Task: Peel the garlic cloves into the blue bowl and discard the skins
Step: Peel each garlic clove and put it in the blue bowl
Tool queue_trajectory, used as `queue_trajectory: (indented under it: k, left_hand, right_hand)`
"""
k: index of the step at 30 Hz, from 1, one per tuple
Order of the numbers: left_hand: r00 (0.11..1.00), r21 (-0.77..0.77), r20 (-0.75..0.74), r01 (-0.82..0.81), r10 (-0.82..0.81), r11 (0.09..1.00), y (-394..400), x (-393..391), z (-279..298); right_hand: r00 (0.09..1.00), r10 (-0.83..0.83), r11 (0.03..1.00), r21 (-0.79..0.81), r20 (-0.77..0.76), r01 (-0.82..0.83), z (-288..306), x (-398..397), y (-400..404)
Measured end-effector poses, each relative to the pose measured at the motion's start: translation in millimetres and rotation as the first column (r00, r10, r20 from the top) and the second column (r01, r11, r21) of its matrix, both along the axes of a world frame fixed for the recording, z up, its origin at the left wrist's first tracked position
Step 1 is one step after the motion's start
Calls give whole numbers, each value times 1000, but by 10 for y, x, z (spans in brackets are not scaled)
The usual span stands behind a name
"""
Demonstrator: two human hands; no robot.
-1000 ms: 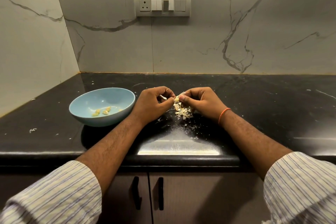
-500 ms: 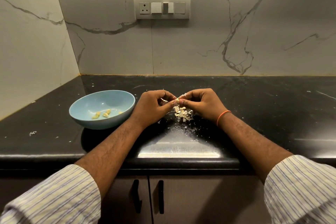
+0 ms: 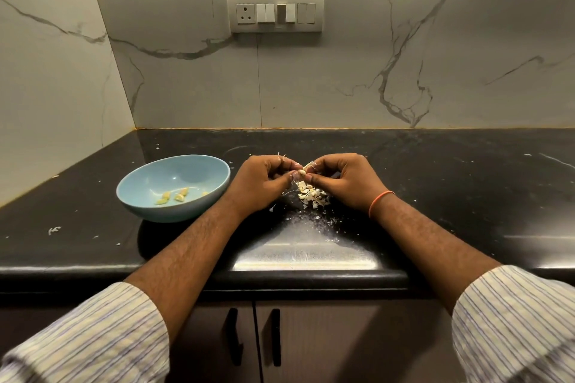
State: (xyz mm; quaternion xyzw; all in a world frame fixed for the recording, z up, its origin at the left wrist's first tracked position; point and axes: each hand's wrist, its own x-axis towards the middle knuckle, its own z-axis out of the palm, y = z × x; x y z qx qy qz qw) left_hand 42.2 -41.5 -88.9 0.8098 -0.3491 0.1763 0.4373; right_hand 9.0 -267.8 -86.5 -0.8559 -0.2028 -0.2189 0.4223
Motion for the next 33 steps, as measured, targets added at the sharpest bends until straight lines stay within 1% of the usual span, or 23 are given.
queue_trajectory:
  k: [3, 6, 9, 12, 20, 25, 28, 33]
  left_hand:
    - [1000, 17, 13, -27, 27, 999, -9, 16, -26]
    - [1000, 22, -6, -27, 27, 999, -12, 9, -30]
    - [999, 10, -29, -14, 14, 1000, -10, -10, -21]
    - [1000, 29, -23, -11, 11, 1000, -9, -31, -11]
    - [1000, 31, -20, 23, -22, 999, -8, -71, 13]
    - [1000, 11, 23, -9, 8, 1000, -4, -78, 30]
    - [999, 0, 39, -17, 17, 1000, 0, -51, 17]
    - [998, 10, -10, -65, 66, 998, -10, -28, 13]
  right_hand:
    - [998, -15, 999, -50, 53, 17, 3, -19, 9]
    - [993, -28, 993, -114, 110, 41, 11, -42, 11]
    - [980, -36, 973, -219, 196, 79, 15, -52, 15]
    - [974, -29, 952, -291, 224, 95, 38, -84, 30]
    - [975, -41, 952, -287, 219, 105, 58, -111, 49]
    - [975, -67, 950, -286, 211, 128, 54, -81, 65]
    - [974, -50, 949, -293, 219, 115, 39, -71, 90]
    - [984, -24, 961, -267, 177, 71, 12, -42, 88]
